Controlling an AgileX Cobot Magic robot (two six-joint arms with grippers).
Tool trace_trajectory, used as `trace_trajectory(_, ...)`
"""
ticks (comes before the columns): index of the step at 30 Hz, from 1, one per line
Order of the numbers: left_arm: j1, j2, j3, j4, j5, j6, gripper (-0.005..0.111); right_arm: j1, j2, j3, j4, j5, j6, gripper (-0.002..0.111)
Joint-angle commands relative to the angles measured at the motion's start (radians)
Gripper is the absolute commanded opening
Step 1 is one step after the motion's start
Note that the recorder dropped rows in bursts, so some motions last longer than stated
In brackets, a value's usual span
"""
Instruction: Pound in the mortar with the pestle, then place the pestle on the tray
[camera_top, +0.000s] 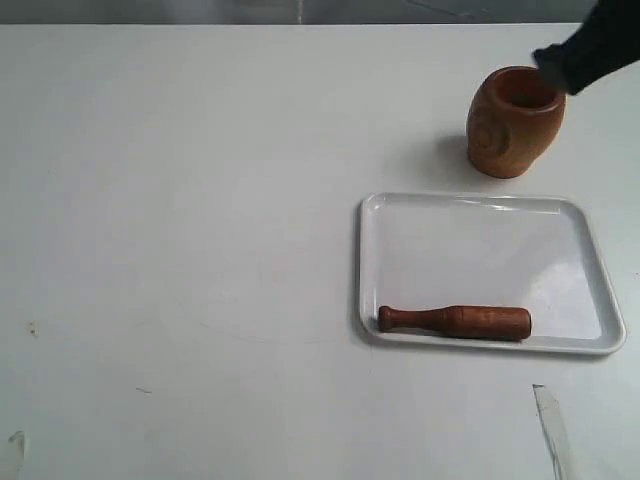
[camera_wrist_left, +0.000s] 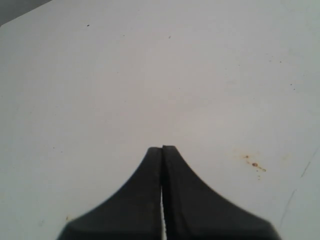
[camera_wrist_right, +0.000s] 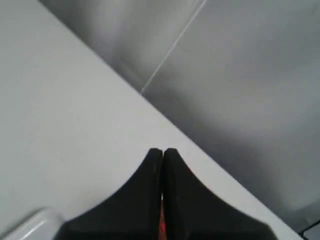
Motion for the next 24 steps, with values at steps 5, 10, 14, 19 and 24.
trace_trajectory(5, -0.008, -0.001, 0.001, -0.007, -0.003, -0.008, 0.000, -0.001, -0.434, 0.211, -0.008, -0.092, 0.019, 0.000)
trace_trajectory(10, -0.008, -0.001, 0.001, -0.007, -0.003, -0.008, 0.000, -0.001, -0.684, 0.290, 0.022, -0.090, 0.019, 0.000)
trace_trajectory(14, -0.008, -0.001, 0.001, -0.007, -0.003, -0.008, 0.000, -0.001, -0.826, 0.322, 0.064, -0.059, 0.010, 0.000)
trace_trajectory(19, -0.008, -0.001, 0.001, -0.007, -0.003, -0.008, 0.000, -0.001, -0.960, 0.332, 0.220, 0.079, -0.118, 0.000)
trace_trajectory(24, -0.008, -0.001, 0.001, -0.007, -0.003, -0.008, 0.000, -0.001, -0.963, 0.330, 0.491, 0.291, -0.333, 0.000)
